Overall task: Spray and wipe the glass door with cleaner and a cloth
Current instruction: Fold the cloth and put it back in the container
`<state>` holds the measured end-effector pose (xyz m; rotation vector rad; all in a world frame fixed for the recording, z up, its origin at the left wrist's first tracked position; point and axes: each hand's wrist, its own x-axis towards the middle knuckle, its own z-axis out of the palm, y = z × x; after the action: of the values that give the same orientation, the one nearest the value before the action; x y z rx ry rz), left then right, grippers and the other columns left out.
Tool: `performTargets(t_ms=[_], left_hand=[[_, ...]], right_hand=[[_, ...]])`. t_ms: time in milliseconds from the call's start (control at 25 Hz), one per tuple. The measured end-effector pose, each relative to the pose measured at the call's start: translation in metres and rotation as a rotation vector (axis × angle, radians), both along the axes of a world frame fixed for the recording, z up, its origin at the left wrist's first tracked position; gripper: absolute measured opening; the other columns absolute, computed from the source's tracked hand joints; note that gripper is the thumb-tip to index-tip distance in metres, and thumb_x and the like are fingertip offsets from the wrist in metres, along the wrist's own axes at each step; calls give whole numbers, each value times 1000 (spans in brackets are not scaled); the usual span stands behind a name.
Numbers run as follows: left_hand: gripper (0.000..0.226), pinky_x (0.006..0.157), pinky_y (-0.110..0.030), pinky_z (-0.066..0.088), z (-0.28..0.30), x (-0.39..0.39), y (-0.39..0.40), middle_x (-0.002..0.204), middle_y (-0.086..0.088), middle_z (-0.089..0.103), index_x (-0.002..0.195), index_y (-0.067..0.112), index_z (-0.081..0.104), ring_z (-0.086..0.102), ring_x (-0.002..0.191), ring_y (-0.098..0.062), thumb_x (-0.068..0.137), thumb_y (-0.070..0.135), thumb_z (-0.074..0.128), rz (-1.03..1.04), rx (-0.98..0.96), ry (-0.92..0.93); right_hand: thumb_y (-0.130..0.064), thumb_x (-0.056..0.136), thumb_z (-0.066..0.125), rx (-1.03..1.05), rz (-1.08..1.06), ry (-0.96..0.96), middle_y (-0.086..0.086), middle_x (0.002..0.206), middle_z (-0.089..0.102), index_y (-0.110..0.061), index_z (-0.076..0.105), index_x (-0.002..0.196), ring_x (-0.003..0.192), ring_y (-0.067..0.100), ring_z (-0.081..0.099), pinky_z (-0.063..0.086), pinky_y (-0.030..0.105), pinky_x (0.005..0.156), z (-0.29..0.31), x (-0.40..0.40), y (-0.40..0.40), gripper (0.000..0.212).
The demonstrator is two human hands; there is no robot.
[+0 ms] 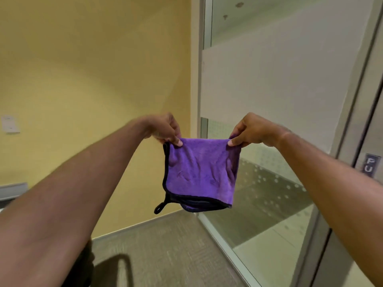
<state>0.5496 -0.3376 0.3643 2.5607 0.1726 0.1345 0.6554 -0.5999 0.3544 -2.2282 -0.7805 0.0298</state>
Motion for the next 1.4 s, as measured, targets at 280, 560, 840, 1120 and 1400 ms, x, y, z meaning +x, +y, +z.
performTargets(t_ms=[280,560,840,1120,1400], left_hand=[[15,64,-30,54,-10,-96,21,71,-7,65,82,5,75,56,67,-15,71,10,83,242,64,-24],[13,46,-11,42,-23,-198,49,63,8,66,80,19,77,55,59,-4,70,16,84,437,224,-47],[14,55,-18,43,-15,-298,99,66,8,65,82,24,76,55,61,-5,72,16,81,519,321,-21],[15,57,-15,43,-10,-374,168,74,4,65,82,23,75,54,67,-7,75,10,79,476,358,-98],[18,62,-6,48,-17,-408,223,79,1,70,87,11,77,63,73,-4,75,-2,77,386,235,-332]], right_hand=[[-1,68,86,-24,218,-41,15,77,69,7,74,90,71,22,67,62,33,70,-14,-40,60,27],[-5,68,87,-111,468,-52,11,74,73,-13,76,73,78,28,71,61,43,81,-28,-95,129,15],[-3,71,81,-193,641,-235,-3,69,71,-23,75,74,68,14,67,56,24,63,-15,-170,206,21],[8,73,64,-68,678,-509,-3,74,74,-17,79,83,72,13,68,52,17,55,-17,-250,287,31],[19,74,65,232,754,-502,-2,82,68,-11,79,87,75,4,63,57,23,72,-19,-315,367,35]])
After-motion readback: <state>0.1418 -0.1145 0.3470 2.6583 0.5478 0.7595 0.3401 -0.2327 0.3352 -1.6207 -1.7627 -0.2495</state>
